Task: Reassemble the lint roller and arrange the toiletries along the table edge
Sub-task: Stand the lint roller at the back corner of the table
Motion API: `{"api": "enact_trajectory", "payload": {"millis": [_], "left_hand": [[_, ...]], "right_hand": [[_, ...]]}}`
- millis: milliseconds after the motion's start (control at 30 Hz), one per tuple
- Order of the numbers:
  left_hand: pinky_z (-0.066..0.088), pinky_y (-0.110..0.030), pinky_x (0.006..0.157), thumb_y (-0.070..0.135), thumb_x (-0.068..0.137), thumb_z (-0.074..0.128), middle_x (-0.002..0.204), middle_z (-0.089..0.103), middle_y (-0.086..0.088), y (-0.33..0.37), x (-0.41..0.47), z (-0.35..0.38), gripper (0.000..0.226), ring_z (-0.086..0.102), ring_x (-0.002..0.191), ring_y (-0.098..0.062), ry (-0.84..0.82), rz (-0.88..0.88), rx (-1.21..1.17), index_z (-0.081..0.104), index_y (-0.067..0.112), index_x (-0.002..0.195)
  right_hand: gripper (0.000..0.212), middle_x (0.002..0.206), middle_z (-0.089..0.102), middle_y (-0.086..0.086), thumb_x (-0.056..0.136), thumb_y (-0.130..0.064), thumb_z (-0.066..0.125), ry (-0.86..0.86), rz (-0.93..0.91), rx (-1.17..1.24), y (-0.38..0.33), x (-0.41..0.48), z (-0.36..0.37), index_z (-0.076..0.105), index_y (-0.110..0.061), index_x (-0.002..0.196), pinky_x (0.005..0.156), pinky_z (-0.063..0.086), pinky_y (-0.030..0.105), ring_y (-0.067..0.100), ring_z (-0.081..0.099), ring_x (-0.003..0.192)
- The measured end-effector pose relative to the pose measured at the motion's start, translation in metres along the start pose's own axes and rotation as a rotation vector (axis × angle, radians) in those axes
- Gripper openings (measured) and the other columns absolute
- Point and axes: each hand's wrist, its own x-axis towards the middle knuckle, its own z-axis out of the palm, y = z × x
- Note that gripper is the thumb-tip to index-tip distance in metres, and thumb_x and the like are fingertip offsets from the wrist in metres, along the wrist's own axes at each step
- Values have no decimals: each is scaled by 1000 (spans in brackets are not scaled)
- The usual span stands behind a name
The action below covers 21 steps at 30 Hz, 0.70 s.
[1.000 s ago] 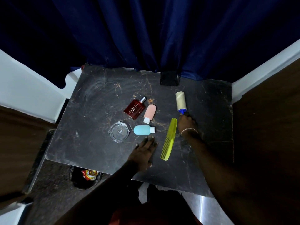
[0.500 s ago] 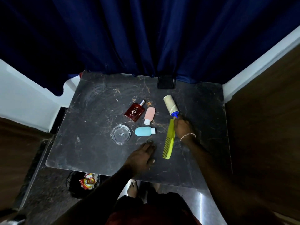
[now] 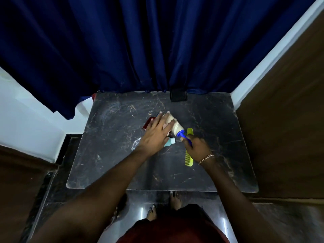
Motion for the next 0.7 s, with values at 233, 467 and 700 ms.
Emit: {"api": "enact_trajectory", "payload": {"millis": [233, 467, 700], "left_hand": [[42, -43, 115, 19, 87, 70, 151, 50, -3, -10, 7, -23, 65, 46, 141, -27, -12, 86, -110, 48, 19, 148], [46, -28, 78, 33, 82, 83, 102, 69, 5, 16, 28, -29, 39, 61, 90, -13, -61, -57, -625, 67, 17, 114], [58, -44, 87, 37, 82, 82, 106, 77, -5, 40, 80, -23, 43, 72, 99, -28, -154, -128, -689, 65, 19, 117]], "right_hand": [[27, 70, 59, -15, 80, -24, 64, 51, -64, 211, -40, -27, -48, 70, -20, 106, 70, 46, 22, 8, 57, 67], [26, 84, 76, 3, 74, -23, 81, 294, 59, 562, -51, -7, -95, 74, -17, 98, 80, 61, 45, 24, 75, 79], [22, 71, 71, -3, 78, -20, 79, 296, 62, 480, -37, 45, -114, 72, -10, 96, 78, 60, 43, 15, 69, 66]]}}
